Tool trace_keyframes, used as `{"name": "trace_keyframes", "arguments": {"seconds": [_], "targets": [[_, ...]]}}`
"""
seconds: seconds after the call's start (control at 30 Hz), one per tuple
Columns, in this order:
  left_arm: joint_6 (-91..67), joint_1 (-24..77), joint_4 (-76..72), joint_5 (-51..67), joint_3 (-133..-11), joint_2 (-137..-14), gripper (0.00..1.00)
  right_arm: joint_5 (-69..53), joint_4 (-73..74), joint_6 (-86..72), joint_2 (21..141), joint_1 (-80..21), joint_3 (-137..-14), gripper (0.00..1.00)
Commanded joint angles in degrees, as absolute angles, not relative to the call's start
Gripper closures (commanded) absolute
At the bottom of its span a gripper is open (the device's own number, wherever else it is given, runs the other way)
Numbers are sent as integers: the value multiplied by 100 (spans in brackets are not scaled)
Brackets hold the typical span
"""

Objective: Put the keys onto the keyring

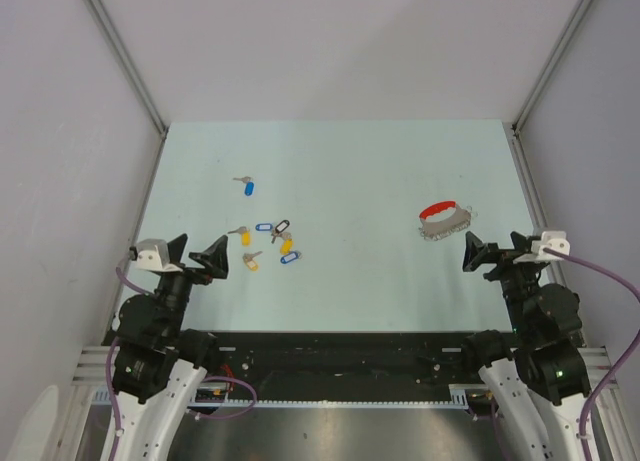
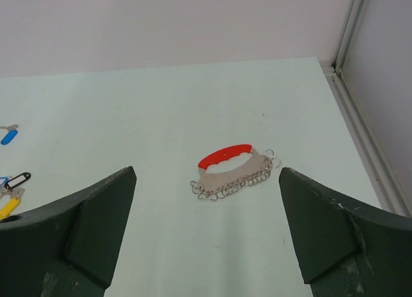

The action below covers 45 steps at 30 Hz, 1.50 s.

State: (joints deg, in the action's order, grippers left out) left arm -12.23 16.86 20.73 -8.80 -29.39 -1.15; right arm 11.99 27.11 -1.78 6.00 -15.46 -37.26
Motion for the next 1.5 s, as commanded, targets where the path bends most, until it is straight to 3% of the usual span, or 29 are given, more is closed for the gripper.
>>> {"name": "trace_keyframes", "arguments": {"seconds": [0.0,0.37,0.77,1.27,1.47], "targets": [[-1336,1652,2109,-826,-3146,-237,0,1459,2575,-632,1396,-1538,-4182,0],[-1354,1652,2109,-730,-3138,-273,0,1433,3111,-1827,3988,-1503,-4799,0],[-1389,1723,2092,-765,-3103,-44,0,941,2409,-2021,6905,-1371,-5062,0],[-1345,1854,2065,-633,-3094,-52,0,1134,1723,-1820,9184,-1494,-5722,50],[-1327,1846,2083,-510,-3120,-246,0,1248,1582,-1837,9483,-1433,-5748,60]]}}
